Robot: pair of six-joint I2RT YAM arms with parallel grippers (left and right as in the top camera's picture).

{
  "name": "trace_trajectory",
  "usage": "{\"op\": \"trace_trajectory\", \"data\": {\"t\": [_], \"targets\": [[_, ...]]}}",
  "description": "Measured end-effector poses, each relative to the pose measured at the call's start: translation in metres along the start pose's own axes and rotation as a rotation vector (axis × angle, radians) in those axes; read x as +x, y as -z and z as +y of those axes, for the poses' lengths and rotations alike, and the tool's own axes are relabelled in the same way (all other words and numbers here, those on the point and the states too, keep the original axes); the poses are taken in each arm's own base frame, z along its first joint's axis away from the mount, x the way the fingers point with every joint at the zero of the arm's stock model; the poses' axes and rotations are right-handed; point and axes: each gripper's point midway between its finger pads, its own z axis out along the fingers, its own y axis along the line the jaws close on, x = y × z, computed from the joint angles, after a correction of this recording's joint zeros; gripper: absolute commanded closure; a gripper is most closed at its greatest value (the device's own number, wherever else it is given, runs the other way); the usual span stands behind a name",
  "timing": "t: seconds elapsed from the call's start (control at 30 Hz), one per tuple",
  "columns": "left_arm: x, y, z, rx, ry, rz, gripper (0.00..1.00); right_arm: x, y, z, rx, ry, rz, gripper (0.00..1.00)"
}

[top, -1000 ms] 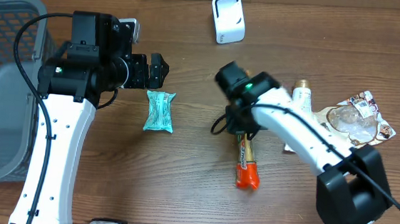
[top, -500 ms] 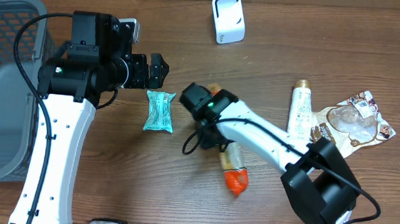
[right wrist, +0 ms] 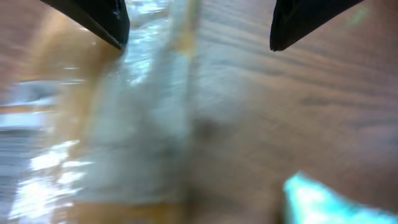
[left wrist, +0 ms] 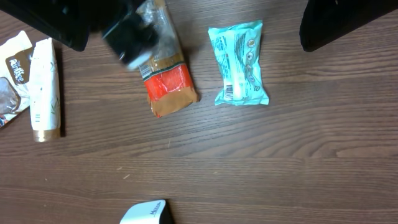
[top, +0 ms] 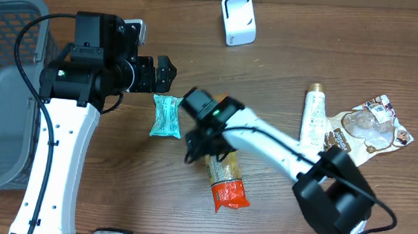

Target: Scan the item barcode

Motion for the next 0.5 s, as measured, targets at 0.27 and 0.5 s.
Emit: {"op": "trace_trajectory", "data": {"t": [0.27,0.5], "targets": [[0.000,0.000,0.000,0.000,0.000,0.000,0.01,-0.033,0.056,-0.072,-0.018,-0.154,-0.092,0.20],[0.000,0.000,0.000,0.000,0.000,0.000,0.01,-0.027,0.065,-0.081,-0.170,-0.103,-0.067,0.20]]}}
